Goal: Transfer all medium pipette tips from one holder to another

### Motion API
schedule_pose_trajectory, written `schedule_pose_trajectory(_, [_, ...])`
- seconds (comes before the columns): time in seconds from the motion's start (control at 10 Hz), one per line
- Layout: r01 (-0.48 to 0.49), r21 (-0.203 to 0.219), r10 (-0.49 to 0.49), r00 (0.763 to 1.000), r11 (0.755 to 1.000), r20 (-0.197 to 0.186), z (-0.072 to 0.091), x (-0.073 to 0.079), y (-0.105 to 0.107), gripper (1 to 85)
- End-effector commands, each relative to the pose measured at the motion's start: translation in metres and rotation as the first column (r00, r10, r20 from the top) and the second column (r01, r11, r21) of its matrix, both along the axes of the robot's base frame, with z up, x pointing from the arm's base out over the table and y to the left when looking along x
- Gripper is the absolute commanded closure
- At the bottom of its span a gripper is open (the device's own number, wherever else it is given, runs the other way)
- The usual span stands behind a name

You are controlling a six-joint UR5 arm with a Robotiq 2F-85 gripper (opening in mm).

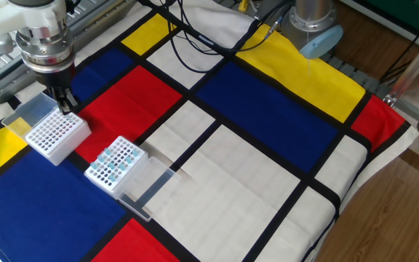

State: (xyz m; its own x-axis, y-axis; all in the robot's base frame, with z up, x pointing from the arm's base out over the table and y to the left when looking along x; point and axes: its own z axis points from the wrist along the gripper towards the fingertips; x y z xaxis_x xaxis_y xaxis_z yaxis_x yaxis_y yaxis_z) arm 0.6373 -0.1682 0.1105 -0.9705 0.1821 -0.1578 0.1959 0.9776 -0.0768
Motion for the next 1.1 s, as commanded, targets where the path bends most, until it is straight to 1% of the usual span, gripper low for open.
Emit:
schedule_pose_trajectory(0.0, [0.007,0.009,-0.007,1.0,1.0,0.001,0.0048,-0.0032,0.0027,82.7])
schedule_pose_trajectory(0.6, [0.004,0.002,-0.004,1.0,1.0,-0.01,0.0124,-0.0075,0.0037,82.7])
schedule_pose_trajectory(1.0, [0.004,0.004,-0.004,1.0,1.0,-0.009,0.0104,-0.0076,0.0027,83.0])
